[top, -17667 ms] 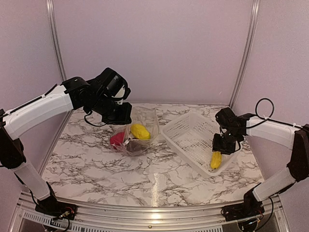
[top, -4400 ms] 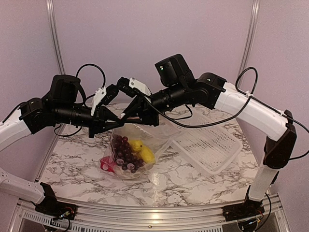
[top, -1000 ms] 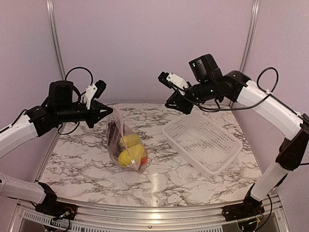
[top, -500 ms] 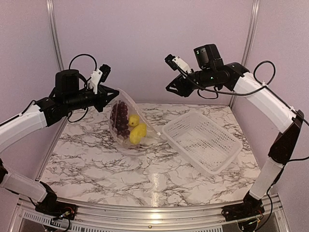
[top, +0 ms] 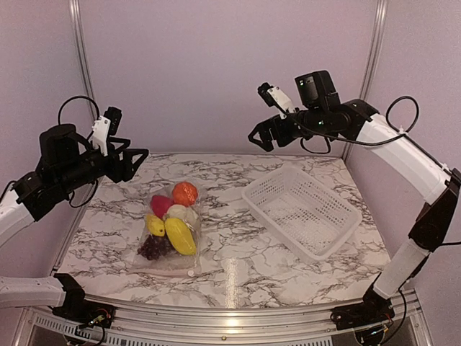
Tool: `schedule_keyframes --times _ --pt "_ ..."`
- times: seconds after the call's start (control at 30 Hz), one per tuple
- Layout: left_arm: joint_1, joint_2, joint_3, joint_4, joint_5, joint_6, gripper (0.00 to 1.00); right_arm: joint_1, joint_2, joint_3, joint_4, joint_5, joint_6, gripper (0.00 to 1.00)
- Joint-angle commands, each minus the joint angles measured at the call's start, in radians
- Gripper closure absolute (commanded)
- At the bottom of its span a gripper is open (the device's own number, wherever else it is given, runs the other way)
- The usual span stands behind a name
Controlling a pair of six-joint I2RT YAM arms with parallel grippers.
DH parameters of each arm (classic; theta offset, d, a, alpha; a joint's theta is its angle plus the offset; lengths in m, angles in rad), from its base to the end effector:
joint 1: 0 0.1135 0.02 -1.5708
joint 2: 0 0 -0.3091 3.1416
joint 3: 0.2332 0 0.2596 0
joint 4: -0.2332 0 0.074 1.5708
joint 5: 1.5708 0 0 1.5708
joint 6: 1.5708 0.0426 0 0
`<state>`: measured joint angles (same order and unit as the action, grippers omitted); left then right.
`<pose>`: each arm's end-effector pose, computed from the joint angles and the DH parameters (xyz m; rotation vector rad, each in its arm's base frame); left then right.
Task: Place the food in the zip-top bag and seal the zipper
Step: Reset both arms
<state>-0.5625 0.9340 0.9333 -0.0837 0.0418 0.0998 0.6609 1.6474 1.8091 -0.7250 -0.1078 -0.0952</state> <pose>0.1724 -0.1108 0.4120 0.5730 1.5680 -0.3857 0.2985 0.2379 0.4594 -0.8580 1.9861 0.4447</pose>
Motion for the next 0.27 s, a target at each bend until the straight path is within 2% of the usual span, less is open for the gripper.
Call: schedule_keyframes --times 0.0,0.07,0.23 --pt "0.006 -0.033 0.094 -0.113 -0.104 -0.079 0.20 0.000 -0.089 -0.032 0.113 0.207 0.132 0.01" --pt "0.006 -0.017 0.156 -0.155 -0.151 -0.119 0.02 -0.001 -0.118 -0.065 0.164 0.258 0.178 0.02" --pt "0.006 0.090 0.360 -0.312 -0.301 -0.208 0.01 -0.001 -0.181 -0.096 0.253 0.349 0.232 0.01"
